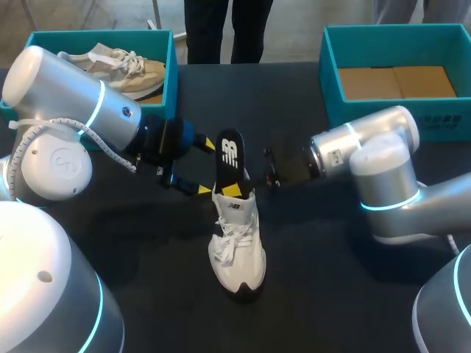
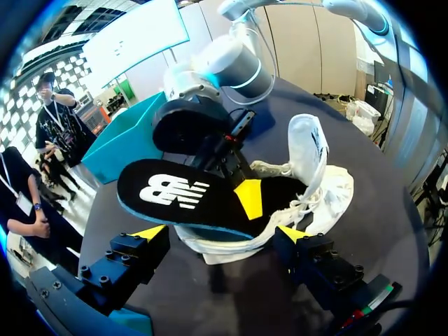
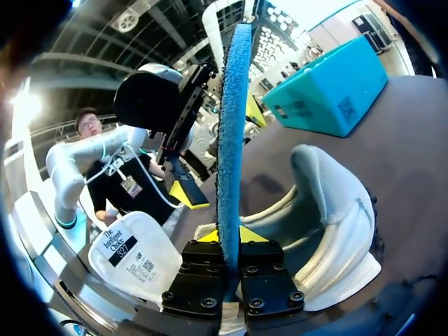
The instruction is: Take the shoe out of the shoebox, open the shoe tongue, remove and reinsert the insole, then place the shoe into the shoebox
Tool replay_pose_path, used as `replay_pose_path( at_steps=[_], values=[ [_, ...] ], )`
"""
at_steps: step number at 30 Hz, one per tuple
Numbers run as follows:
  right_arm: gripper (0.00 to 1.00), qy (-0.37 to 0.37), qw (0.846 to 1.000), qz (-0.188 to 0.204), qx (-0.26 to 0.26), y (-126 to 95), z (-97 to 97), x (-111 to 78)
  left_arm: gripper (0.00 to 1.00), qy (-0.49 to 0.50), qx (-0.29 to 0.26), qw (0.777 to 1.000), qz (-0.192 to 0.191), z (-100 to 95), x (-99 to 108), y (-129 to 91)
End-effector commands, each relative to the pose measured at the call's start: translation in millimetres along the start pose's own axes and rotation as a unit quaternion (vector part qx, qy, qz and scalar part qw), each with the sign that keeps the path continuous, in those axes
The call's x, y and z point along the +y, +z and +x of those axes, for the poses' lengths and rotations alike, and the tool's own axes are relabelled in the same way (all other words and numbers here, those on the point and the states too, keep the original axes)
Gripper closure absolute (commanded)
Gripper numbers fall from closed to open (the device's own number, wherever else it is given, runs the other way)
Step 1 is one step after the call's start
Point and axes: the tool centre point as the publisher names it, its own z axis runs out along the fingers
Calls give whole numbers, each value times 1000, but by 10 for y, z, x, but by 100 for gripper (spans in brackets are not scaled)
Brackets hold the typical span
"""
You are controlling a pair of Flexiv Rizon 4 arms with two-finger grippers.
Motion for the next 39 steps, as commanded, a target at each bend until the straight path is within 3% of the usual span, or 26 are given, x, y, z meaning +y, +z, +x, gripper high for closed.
replay_pose_path(
  at_steps=[1, 11, 15, 18, 39],
  values=[
    [75, -4, 1000, 10, -10, -44, 61, 105, 0, 0, 0, 1000, -3, 5, -6, -2],
    [74, -20, 1000, 17, -12, -96, -75, 245, 0, 0, 0, 1000, -3, 5, -6, -2],
    [84, -20, 1000, 19, -2, -70, -137, 255, 0, 0, 0, 1000, -3, 5, -6, -2],
    [100, -17, 1000, 22, 2, -60, -163, 239, 0, 0, 0, 1000, -3, 5, -6, -2],
    [100, 24, 999, 36, 19, 79, -37, -10, 0, 0, 0, 1000, -3, 5, -6, -2]
  ],
)
